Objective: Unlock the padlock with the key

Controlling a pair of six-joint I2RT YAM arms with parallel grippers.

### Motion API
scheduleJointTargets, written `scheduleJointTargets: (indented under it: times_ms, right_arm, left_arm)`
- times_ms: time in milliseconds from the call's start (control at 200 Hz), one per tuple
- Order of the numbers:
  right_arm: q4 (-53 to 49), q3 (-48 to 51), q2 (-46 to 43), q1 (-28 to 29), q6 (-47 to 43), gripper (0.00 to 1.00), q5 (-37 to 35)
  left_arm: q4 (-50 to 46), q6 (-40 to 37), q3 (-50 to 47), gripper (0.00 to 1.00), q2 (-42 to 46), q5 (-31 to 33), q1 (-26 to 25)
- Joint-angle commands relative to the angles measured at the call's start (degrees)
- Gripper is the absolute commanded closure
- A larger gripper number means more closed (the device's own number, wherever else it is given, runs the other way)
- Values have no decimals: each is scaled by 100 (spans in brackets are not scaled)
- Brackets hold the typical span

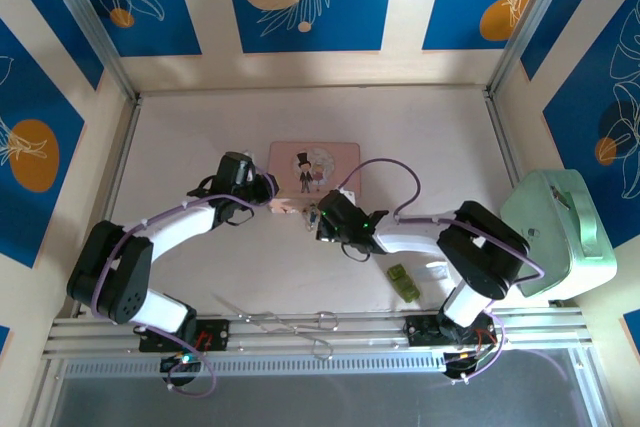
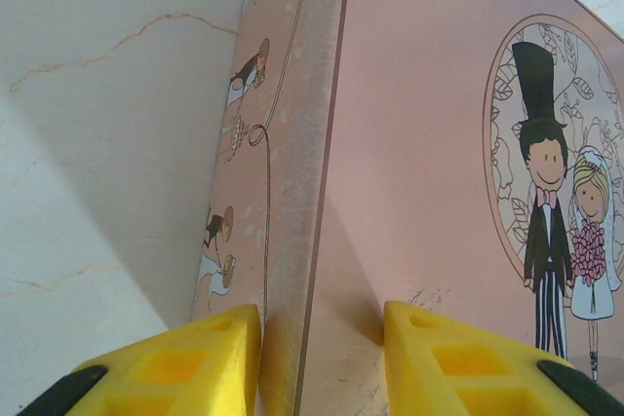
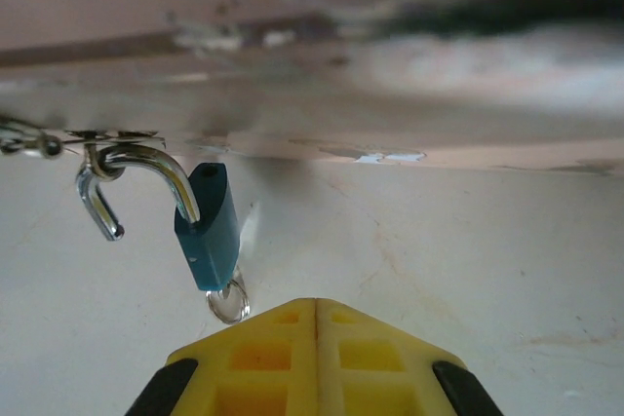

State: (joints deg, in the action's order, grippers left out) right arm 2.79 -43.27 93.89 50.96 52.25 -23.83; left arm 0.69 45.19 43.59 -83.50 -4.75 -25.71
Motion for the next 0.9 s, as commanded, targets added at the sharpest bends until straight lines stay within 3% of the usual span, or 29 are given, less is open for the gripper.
scheduleJointTargets:
  times_ms: [0,630,895]
  right_arm:
    - [127,-219,139,10,-213,100,-180]
    - [-346,-1354,966,253,-838,100,-464]
    - [-1404,-2132,1366,326,-709,100,-783]
  left_arm:
    - [-823,-34,-229,64,-78,-184,23]
    - [-779,-116,-274,66,-95,-263,25]
    - [-732,-74,-346,67,-51,-346,30]
